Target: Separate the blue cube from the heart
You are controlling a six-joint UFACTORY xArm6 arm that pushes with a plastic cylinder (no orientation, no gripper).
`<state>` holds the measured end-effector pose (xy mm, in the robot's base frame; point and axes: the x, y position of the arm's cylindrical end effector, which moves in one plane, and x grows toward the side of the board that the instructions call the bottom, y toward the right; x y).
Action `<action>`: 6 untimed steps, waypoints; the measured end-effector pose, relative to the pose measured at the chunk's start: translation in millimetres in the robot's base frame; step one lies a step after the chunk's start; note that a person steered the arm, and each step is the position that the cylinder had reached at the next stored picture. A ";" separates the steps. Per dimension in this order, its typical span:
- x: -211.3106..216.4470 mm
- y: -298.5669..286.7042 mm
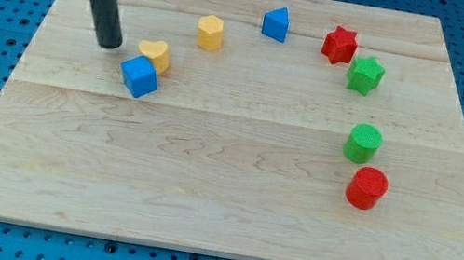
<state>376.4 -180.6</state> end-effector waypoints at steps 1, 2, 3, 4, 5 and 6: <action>24.9 57.4; 39.2 64.4; 56.2 58.0; 75.7 43.6; 108.5 71.0; 109.0 118.7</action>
